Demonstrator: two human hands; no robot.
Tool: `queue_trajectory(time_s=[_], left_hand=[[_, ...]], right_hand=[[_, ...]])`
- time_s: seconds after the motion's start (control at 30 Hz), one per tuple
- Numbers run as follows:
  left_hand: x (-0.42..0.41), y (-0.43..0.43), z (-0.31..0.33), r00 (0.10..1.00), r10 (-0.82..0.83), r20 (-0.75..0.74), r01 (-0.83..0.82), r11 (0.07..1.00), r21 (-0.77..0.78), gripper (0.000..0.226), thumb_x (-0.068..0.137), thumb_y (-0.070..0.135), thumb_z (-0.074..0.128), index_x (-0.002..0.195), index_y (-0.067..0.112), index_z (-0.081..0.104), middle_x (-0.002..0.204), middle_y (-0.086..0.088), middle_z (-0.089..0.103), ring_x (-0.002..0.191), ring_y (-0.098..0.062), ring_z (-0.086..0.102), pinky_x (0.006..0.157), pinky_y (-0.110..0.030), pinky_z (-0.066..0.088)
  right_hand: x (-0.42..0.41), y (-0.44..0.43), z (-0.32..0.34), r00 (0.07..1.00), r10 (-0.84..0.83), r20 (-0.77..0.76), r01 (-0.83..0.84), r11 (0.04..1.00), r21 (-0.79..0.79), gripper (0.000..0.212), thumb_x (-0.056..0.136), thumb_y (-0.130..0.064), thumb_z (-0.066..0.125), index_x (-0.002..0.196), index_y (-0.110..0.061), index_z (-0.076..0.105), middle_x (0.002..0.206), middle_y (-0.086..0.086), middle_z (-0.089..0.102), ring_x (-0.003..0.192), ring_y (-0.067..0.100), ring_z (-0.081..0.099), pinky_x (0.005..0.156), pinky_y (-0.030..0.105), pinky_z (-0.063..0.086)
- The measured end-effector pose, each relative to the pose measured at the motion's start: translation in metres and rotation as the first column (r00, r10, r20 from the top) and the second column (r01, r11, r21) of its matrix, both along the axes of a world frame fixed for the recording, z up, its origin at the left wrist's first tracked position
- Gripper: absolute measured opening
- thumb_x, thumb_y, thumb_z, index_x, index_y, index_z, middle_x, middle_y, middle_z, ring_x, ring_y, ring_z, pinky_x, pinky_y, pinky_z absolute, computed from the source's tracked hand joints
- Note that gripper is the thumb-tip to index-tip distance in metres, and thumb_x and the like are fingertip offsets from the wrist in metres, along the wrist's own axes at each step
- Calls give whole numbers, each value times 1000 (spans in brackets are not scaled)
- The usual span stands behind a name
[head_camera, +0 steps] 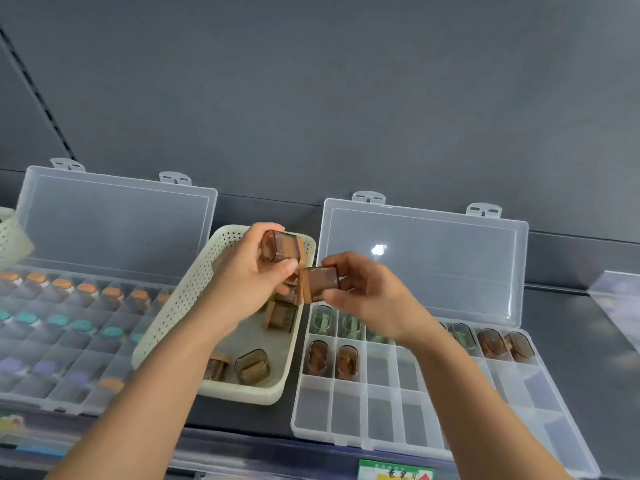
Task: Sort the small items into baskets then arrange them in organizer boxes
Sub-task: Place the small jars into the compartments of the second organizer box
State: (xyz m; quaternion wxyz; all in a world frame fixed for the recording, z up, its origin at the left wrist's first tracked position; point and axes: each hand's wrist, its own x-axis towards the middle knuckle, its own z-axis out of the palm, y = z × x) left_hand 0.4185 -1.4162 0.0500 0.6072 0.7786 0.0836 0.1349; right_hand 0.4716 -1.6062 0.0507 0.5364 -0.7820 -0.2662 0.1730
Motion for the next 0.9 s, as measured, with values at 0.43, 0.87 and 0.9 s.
queue_trajectory(time_s=[0.43, 0.87, 0.9], left_hand=[[12, -40, 13, 975, -183, -128, 124, 921, -370, 31, 89, 5, 61, 116, 18, 56, 117, -9, 64, 103, -25, 66, 82, -49, 57], [2, -85, -10, 858, -378, -347, 511, 699, 501, 48, 69, 45, 75, 107, 46, 46, 107, 27, 52, 98, 6, 51, 77, -18, 42], [1, -90, -14, 862, -381, -333, 506, 668, 546, 47, 70, 46, 74, 105, 45, 45, 107, 26, 52, 98, 4, 51, 76, -18, 41]], right_hand=[[9, -26, 4, 981, -141, 133, 151, 986, -72, 37, 81, -10, 72, 114, -21, 59, 97, -2, 69, 85, 14, 66, 83, 30, 55], [0, -103, 2, 980, -72, 187, 164, 824, -542, 41, 53, -45, 85, 84, -36, 60, 78, -20, 63, 70, -4, 59, 64, 17, 50], [-2, -105, -1, 979, -59, 194, 160, 814, -558, 42, 53, -47, 85, 85, -36, 59, 79, -20, 62, 71, -3, 58, 64, 17, 49]])
